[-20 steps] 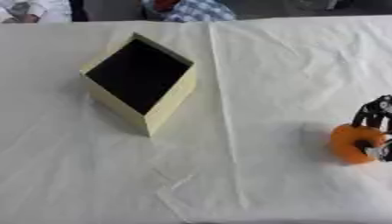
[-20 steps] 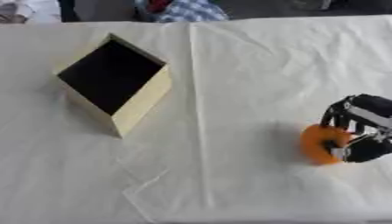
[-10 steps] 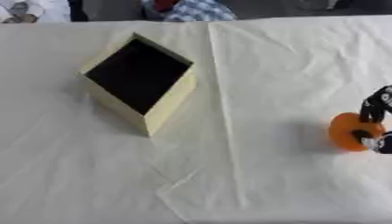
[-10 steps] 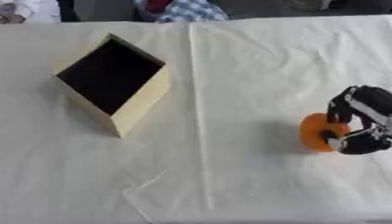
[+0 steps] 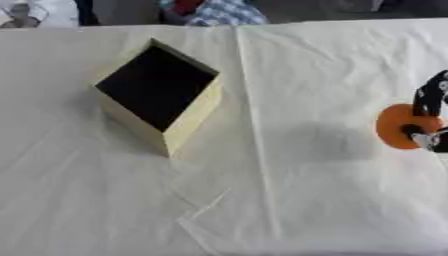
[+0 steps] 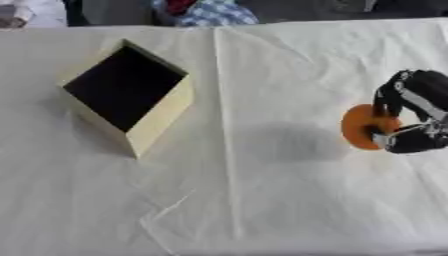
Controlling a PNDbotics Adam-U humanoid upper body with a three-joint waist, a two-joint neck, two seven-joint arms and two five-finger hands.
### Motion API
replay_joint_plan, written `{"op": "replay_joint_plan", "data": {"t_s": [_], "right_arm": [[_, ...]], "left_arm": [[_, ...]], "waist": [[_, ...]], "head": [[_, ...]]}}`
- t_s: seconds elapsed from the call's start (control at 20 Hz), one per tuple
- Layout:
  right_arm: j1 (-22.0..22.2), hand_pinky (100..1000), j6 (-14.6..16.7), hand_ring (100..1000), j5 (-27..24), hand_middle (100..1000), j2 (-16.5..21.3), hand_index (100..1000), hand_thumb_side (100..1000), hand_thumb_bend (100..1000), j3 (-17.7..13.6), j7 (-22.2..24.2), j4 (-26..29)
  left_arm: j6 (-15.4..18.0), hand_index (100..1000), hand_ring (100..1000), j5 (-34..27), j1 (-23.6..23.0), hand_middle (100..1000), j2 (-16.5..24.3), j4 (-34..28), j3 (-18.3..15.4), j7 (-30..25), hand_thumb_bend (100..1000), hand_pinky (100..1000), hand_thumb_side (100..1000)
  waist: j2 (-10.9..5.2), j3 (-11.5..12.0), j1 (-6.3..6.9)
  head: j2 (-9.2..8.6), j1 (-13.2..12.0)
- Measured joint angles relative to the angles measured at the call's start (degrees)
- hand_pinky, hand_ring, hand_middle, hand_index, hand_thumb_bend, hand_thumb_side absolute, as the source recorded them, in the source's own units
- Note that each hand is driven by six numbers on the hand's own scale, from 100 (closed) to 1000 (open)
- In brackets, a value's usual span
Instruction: Pick up objects on the table and place them in the box.
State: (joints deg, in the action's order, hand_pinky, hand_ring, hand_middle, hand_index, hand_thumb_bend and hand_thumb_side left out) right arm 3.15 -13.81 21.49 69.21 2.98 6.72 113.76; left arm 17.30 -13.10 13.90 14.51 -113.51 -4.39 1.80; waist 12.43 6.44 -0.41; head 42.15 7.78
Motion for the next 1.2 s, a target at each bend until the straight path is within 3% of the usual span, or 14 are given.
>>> {"op": "replay_joint_plan", "data": {"t_s": [0.3, 0.6, 0.95, 1.2], "right_arm": [[-4.3, 228, 1.0, 519, 0.3, 429, 1.5, 479, 100, 270, -0.2, 0.5, 0.0], [-12.4, 200, 2.5, 514, -0.5, 428, 3.3, 479, 100, 245, 0.3, 1.8, 0.0], [-27.9, 174, 4.0, 510, -3.0, 426, 2.8, 478, 100, 219, 4.2, 6.3, 0.0], [-40.9, 156, 3.7, 510, -2.1, 424, -2.5, 477, 100, 202, 8.2, 11.5, 0.0]], "left_arm": [[-0.1, 727, 794, 0.0, 0.0, 800, 0.0, 0.0, 0.0, -0.1, 100, 718, 759], [-0.2, 728, 794, -0.5, 0.3, 800, 0.0, 0.0, 0.1, -0.2, 100, 718, 758], [-0.2, 728, 795, -1.3, 1.4, 800, 0.0, 0.0, 0.8, -0.8, 100, 719, 759], [-0.1, 729, 794, -2.0, 2.5, 799, 0.0, 0.0, 1.1, -1.2, 100, 719, 752]], "waist": [[-0.04, 0.6, -0.08], [-0.10, 1.8, -0.48], [-0.04, 3.8, -0.81], [0.46, 5.1, -1.07]], "head": [[0.00, 0.2], [0.00, 1.2], [-0.49, 4.1], [-1.10, 6.2]]}}
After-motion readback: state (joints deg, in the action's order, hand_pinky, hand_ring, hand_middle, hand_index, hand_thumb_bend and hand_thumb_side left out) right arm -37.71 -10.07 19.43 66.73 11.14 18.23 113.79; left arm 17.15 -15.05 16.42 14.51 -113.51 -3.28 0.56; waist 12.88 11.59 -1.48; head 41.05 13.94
